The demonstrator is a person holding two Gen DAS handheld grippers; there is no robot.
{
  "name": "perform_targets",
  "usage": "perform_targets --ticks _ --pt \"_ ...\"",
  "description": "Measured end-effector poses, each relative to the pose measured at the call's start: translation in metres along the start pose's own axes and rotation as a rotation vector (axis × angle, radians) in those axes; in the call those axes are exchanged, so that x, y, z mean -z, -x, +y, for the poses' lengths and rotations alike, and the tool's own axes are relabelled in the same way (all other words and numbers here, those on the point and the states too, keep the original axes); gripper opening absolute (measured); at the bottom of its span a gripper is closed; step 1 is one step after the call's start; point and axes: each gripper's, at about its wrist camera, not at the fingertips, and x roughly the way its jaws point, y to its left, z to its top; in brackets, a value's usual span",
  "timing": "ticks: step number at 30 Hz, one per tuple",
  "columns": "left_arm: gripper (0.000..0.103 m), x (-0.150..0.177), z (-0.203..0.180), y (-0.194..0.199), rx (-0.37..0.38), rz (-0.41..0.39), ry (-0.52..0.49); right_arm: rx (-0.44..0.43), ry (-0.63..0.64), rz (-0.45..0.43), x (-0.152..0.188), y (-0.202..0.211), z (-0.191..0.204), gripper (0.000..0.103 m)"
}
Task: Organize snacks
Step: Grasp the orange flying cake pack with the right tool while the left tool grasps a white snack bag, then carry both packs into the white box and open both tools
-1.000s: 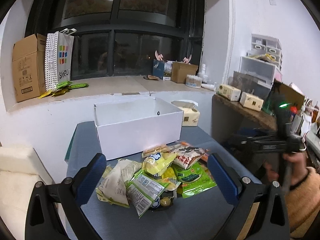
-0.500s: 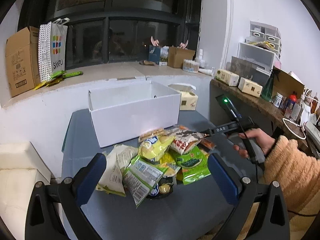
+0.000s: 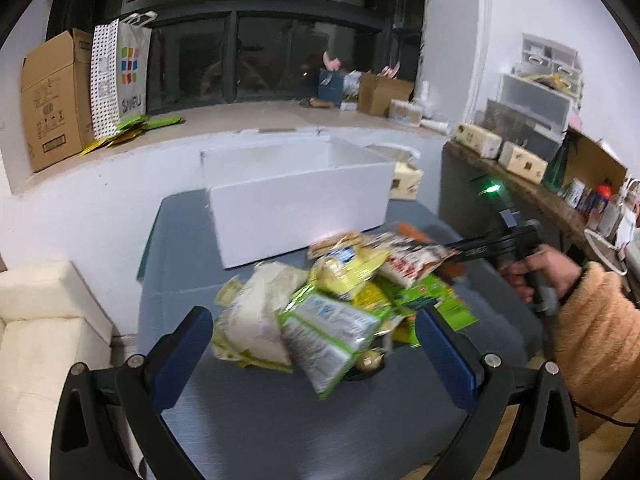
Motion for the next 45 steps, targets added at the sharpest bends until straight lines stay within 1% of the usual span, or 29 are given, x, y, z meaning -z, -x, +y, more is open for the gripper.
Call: perform_targets --ticks 3,6,10,13,15,16,18,19,20,21,24,25,27,31,34,35,37,39,40,43,45 --pt "0.103 0.001 0.014 -0.012 -0.005 0.039 0.003 0.001 -0.023 -0.068 0.008 0.027 0.001 0.056" --pt "0.103 -0.001 0.026 -0.029 0.034 0.086 0.005 -0.029 -0.049 -0.145 0.016 0.062 0.005 0.056" --pt "0.103 -0.011 0.044 -0.063 0.084 0.166 0.019 -0.061 -0.041 -0.243 0.032 0.105 0.018 0.056" --pt "0.103 -0.017 0.055 -0.088 0.093 0.229 0.046 -0.081 -0.034 -0.289 0.035 0.121 0.033 0.056" --pt "0.103 -0.019 0.062 -0.107 0.071 0.278 0.05 -0.098 -0.033 -0.319 0.042 0.133 0.041 0.056" --pt "0.103 -0.019 0.066 -0.119 0.058 0.311 0.055 -0.105 -0.034 -0.329 0.046 0.138 0.042 0.057" --pt "0.101 -0.016 0.073 -0.135 0.062 0.363 0.075 -0.114 -0.034 -0.332 0.048 0.138 0.047 0.057" --pt "0.088 -0.013 0.076 -0.142 0.073 0.38 0.084 -0.117 -0.035 -0.335 0.049 0.14 0.049 0.057" --pt "0.048 -0.011 0.077 -0.144 0.084 0.385 0.09 -0.121 -0.034 -0.333 0.05 0.14 0.05 0.057" --pt "0.047 -0.008 0.077 -0.144 0.086 0.383 0.094 -0.125 -0.034 -0.33 0.052 0.139 0.051 0.057" --pt "0.039 -0.003 0.074 -0.131 0.081 0.312 0.086 -0.126 -0.035 -0.327 0.054 0.135 0.055 0.057" --pt "0.038 -0.001 0.072 -0.124 0.068 0.286 0.081 -0.128 -0.036 -0.328 0.056 0.135 0.057 0.057" --pt "0.037 0.002 0.071 -0.11 0.07 0.247 0.09 -0.139 -0.034 -0.329 0.056 0.134 0.062 0.057" --pt "0.037 -0.006 0.069 -0.069 0.126 0.115 0.124 -0.128 -0.011 -0.352 0.052 0.135 0.076 0.057" --pt "0.036 -0.022 0.068 -0.039 0.154 -0.013 0.152 -0.126 -0.007 -0.374 0.043 0.134 0.088 0.057" --pt "0.036 -0.027 0.068 -0.032 0.16 -0.045 0.162 -0.127 -0.006 -0.381 0.038 0.134 0.092 0.057" --pt "0.035 -0.041 0.071 -0.02 0.163 -0.113 0.183 -0.124 -0.004 -0.397 0.024 0.133 0.101 0.057" --pt "0.035 -0.058 0.075 -0.012 0.14 -0.181 0.2 -0.125 -0.004 -0.409 0.005 0.13 0.109 0.057" --pt "0.035 -0.067 0.078 -0.013 0.128 -0.209 0.226 -0.122 -0.01 -0.412 -0.007 0.129 0.113 0.057" --pt "0.035 -0.094 0.094 -0.024 0.112 -0.219 0.313 -0.117 -0.037 -0.418 -0.05 0.118 0.116 0.057" --pt "0.035 -0.115 0.099 -0.039 0.084 -0.228 0.335 -0.079 -0.047 -0.41 -0.083 0.108 0.115 0.057"
